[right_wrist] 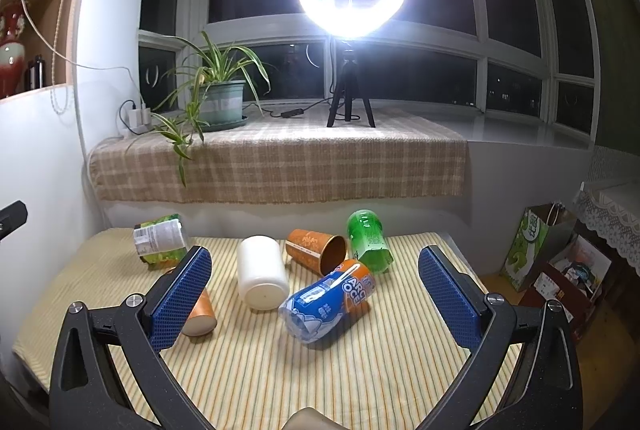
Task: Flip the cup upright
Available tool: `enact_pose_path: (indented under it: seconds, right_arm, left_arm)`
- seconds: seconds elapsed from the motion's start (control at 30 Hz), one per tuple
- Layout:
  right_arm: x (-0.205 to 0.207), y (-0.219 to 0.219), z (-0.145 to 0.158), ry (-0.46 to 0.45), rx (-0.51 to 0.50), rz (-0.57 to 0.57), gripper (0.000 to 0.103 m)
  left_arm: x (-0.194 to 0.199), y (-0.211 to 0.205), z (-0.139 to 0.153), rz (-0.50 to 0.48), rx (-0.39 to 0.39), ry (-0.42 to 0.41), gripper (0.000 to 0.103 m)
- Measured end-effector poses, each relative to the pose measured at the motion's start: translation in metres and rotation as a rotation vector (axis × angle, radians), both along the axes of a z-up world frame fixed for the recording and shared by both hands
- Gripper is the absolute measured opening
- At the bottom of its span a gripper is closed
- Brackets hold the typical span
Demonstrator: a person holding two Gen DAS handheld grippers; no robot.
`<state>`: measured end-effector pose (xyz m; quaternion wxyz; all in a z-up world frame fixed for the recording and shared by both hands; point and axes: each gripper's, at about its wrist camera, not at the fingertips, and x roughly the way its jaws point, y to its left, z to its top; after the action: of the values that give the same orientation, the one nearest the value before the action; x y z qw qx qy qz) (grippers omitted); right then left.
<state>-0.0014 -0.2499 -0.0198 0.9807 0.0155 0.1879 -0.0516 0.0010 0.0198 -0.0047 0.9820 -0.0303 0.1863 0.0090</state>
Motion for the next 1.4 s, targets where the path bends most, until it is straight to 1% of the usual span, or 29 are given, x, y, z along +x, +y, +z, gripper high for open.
enact_pose_path:
  seconds: [0.57, 0.97, 1.1, 1.23, 1.4]
  right_arm:
    - [0.0, 0.001, -0.003, 0.005, 0.0, 0.002, 0.103]
    - [0.008, 0.006, -0.007, 0.036, -0.015, 0.032, 0.103]
    - [0.022, 0.009, -0.008, 0.066, -0.022, 0.079, 0.103]
    - [0.045, 0.011, -0.011, 0.112, -0.026, 0.141, 0.103]
    - [0.086, 0.013, -0.019, 0.207, -0.022, 0.209, 0.103]
  left_arm:
    - [0.001, -0.001, -0.002, 0.0, -0.001, 0.004, 0.101]
    - [0.006, 0.003, -0.016, 0.006, -0.006, 0.026, 0.101]
    - [0.008, 0.007, -0.02, 0.012, -0.003, 0.04, 0.101]
    - [0.008, 0.018, -0.028, 0.018, -0.019, 0.065, 0.101]
    - [0.009, 0.032, -0.038, 0.02, -0.042, 0.108, 0.101]
